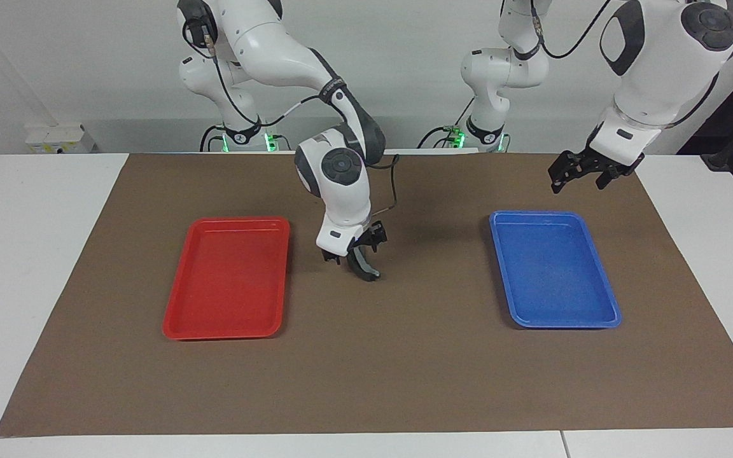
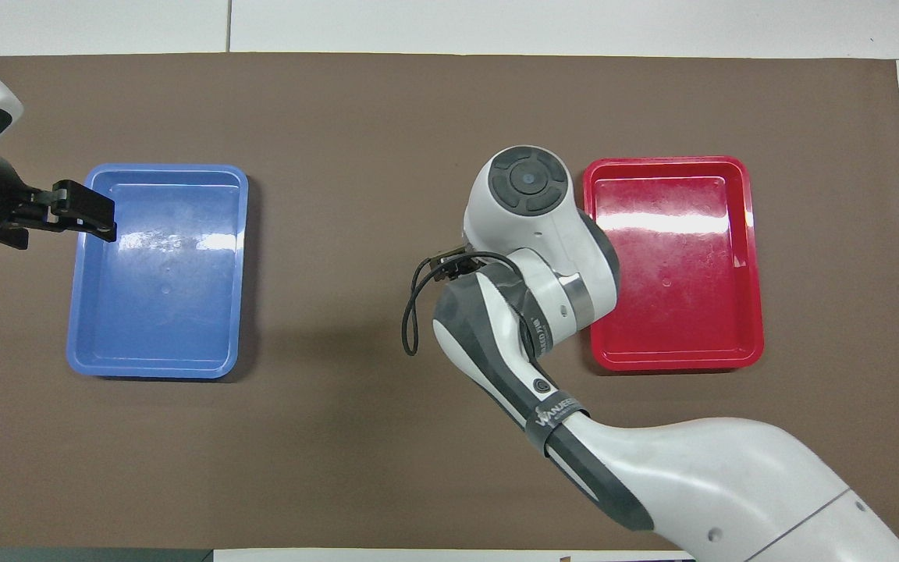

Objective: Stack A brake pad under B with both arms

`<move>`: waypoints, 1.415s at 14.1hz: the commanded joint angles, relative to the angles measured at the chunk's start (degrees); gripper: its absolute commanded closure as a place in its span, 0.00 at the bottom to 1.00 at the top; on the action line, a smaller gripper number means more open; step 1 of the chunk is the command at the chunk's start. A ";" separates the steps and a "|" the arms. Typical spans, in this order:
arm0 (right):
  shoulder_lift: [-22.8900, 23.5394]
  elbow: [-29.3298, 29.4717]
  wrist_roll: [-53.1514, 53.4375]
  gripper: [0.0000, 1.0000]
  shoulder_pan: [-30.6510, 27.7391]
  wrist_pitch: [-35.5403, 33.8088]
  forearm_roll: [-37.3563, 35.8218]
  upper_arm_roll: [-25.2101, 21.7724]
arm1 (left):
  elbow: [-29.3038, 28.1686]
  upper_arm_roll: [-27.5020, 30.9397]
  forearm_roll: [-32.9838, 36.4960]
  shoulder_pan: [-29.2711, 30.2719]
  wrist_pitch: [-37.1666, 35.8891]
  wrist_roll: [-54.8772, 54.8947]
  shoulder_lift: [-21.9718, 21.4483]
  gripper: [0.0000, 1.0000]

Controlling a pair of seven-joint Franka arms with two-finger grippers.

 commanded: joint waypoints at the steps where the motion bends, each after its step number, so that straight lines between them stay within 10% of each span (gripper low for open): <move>1: -5.48 -1.05 0.06 0.00 -6.53 -4.12 0.24 0.51 | -1.44 0.53 -0.90 -0.50 1.11 0.70 -1.11 0.01; 12: -20.95 0.01 -4.24 0.00 -24.20 -28.91 -5.12 0.60 | -1.09 -0.17 -0.90 -0.50 0.76 2.46 -1.11 0.00; 20: -24.56 -1.13 -7.41 0.00 -27.03 -32.27 -8.90 -1.06 | -1.17 -0.88 -0.90 0.64 -0.73 2.20 -4.09 0.01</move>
